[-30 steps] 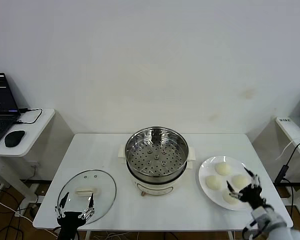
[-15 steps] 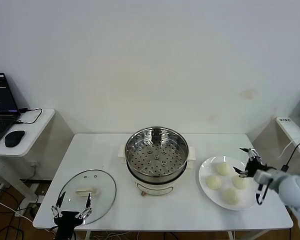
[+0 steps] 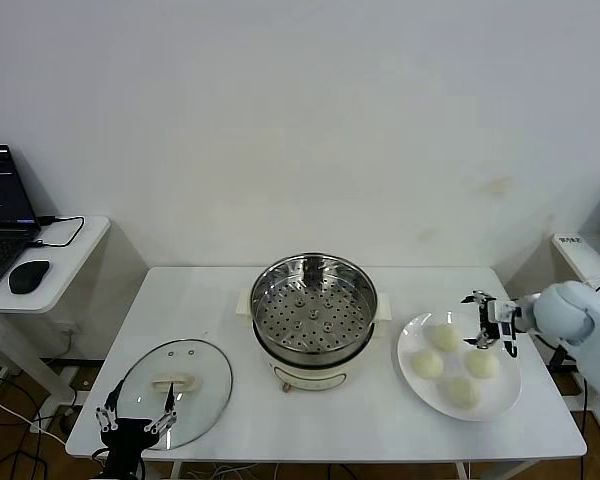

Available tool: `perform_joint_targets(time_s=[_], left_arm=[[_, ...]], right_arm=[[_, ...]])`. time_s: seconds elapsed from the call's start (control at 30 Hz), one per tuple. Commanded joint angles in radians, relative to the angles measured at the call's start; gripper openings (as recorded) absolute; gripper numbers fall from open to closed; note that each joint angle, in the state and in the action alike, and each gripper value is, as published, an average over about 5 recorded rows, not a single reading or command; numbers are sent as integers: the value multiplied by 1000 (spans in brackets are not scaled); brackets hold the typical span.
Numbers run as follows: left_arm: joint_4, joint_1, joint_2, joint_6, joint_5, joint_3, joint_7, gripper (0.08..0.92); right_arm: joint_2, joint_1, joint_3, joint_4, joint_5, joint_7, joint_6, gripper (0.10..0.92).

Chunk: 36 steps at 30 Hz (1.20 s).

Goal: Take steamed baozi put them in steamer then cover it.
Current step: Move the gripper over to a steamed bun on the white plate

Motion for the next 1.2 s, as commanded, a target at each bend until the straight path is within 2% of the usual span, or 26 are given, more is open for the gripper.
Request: perform_joint_targets(time_s=[0.03,0.33,0.7,1.03,1.2], left_arm=[[-1,-2,4,3,0,-9,3,823],[0,5,6,1,0,-27,7,823],[9,3,4,1,1,-30,9,823],[11,3,4,1,0,-32,9,823],[11,2,4,1,0,-32,9,823]], right_arm=[[51,210,-262,-127,12,-58,10,823],[178,217,-262,-224,6,-41,20,823],[226,210,-265,-277,-26,-39,11,818],[238,198,-257,-302,-46,-38,4,759],[235,197,-256,-300,-46,-40,0,697]])
